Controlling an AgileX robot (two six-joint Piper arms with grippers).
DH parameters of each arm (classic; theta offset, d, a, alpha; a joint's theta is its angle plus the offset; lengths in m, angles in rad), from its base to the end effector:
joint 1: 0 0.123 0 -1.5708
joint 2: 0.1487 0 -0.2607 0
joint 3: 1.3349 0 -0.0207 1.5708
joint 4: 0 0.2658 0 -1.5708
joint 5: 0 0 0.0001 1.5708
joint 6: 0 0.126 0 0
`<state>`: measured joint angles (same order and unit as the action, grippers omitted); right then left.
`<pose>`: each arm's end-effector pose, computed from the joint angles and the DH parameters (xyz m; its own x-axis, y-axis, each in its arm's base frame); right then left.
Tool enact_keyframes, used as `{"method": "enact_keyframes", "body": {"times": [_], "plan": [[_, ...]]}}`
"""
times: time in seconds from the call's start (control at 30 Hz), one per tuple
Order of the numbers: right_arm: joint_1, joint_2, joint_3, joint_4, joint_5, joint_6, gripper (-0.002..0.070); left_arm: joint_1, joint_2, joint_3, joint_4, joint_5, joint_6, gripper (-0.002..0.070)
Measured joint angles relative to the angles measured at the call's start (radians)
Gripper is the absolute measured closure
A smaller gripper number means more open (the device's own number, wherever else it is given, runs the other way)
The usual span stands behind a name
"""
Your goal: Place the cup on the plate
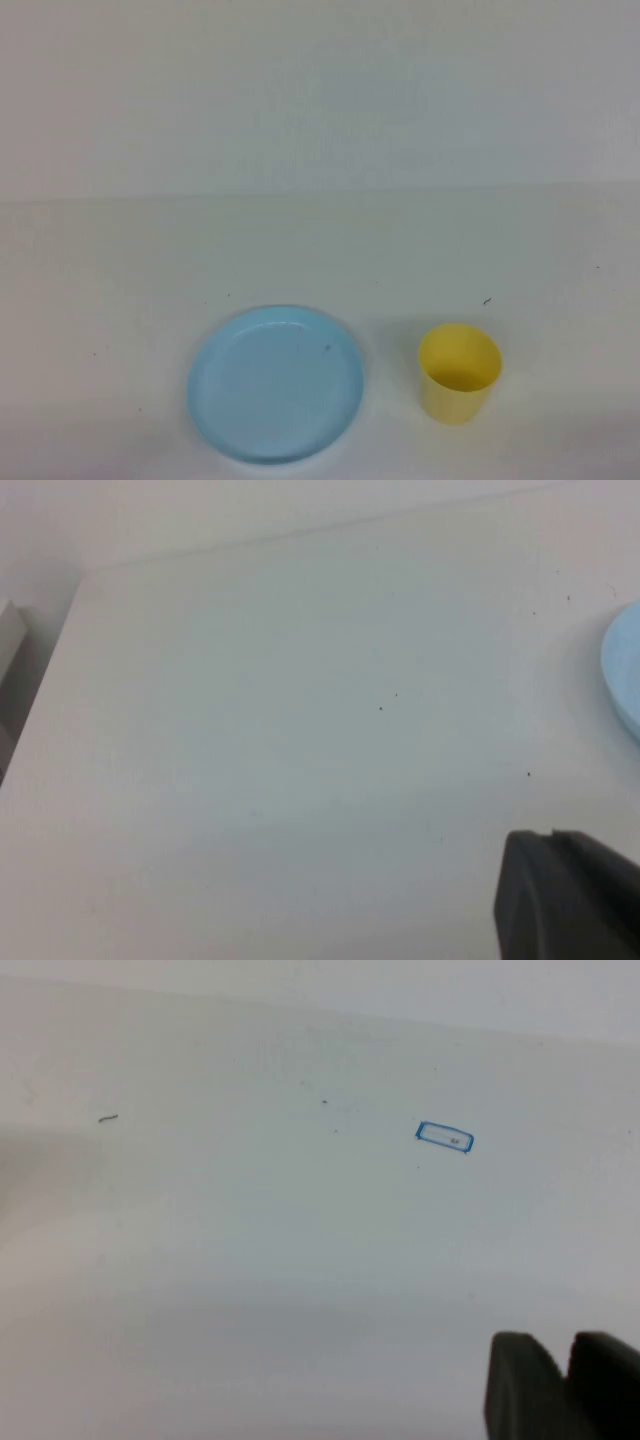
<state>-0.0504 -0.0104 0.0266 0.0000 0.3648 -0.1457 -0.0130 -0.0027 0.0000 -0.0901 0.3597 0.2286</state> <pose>0.1259 -0.0064 0.1619 -0.2935 -0.1306 -0.9470 0.0079 0.9903 -0.1390 0.1263 -0.0056 0.1719 -0.2562 0.1470 -0.9554 0.0812 0.9881 0.1303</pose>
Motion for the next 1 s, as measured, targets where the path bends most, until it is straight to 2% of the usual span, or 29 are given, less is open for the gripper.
{"method": "enact_keyframes", "body": {"times": [0.73, 0.9, 1.0], "plan": [[0.0, 0.0, 0.0, 0.0, -0.016, 0.0, 0.0559, 0.0, 0.0, 0.0, 0.0, -0.006, 0.0, 0.0675], [0.0, 0.0, 0.002, 0.0, -0.176, 0.0, 0.0559, 0.0, 0.0, 0.0, 0.0, -0.086, 0.0, 0.0675], [0.0, 0.0, 0.002, 0.0, -0.307, 0.0, 0.0559, 0.0, 0.0, 0.0, 0.0, -0.199, 0.0, 0.0675]]}}
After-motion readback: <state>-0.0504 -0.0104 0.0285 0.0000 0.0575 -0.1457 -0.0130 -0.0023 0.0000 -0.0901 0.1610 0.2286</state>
